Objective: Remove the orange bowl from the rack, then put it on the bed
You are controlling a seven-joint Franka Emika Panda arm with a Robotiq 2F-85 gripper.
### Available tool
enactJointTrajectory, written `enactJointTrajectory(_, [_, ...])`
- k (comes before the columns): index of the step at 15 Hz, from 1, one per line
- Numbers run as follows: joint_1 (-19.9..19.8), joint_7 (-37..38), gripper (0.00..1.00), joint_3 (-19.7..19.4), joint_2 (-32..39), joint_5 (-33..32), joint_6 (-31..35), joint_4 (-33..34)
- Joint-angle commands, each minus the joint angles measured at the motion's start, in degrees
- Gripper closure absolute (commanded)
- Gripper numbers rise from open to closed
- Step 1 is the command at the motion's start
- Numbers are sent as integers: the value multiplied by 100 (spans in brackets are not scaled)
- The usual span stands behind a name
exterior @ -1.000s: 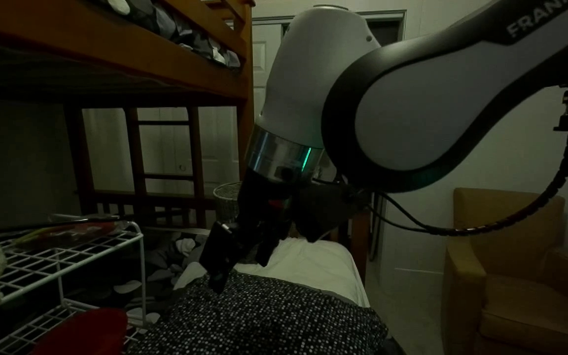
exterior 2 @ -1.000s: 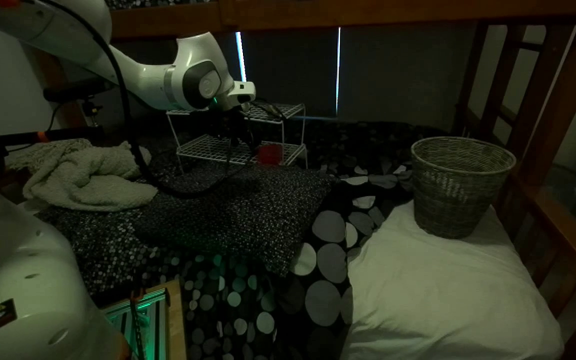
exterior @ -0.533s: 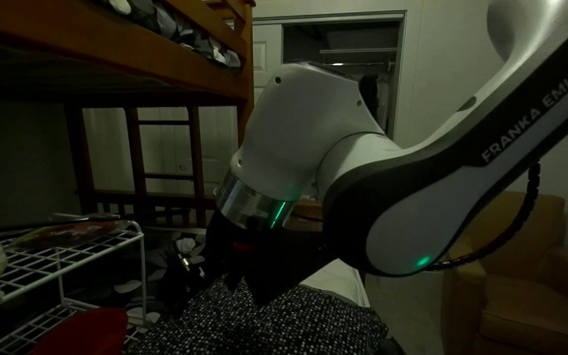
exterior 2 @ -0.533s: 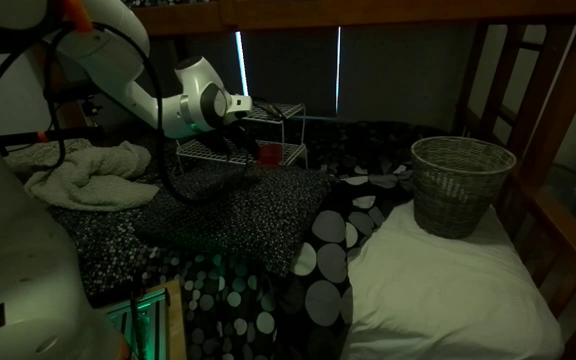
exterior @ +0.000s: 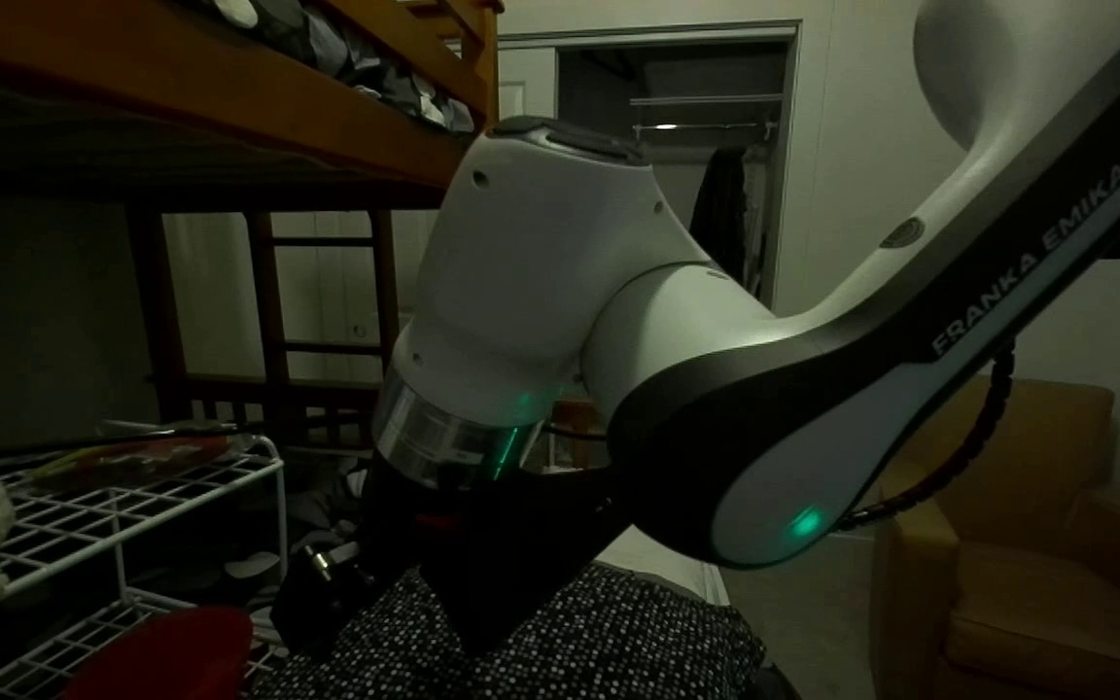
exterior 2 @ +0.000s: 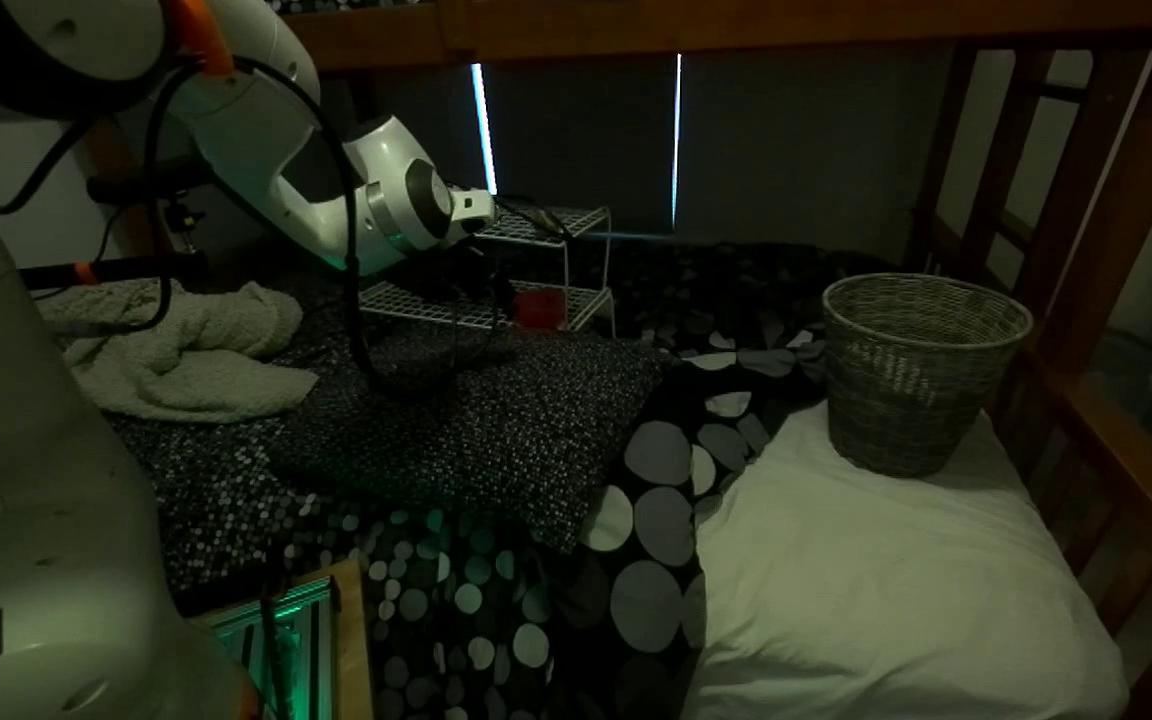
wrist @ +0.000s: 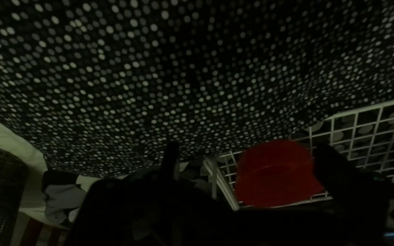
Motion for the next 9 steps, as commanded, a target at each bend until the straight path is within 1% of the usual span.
enactJointTrajectory(1, [12,1371,0,-151,163,-1433,-179,221])
enactJointTrajectory(3, [86,2216,0,-213,344,-2352,-261,436])
enactJointTrajectory(6, [258,3408,0,-218,838,-3712,-642,891])
enactJointTrajectory(8, [426,3986,0,-227,1216,-4376,-962,1182])
enactJointTrajectory(9, [509,4175,0,-233,1414,-4581,-1116,1318])
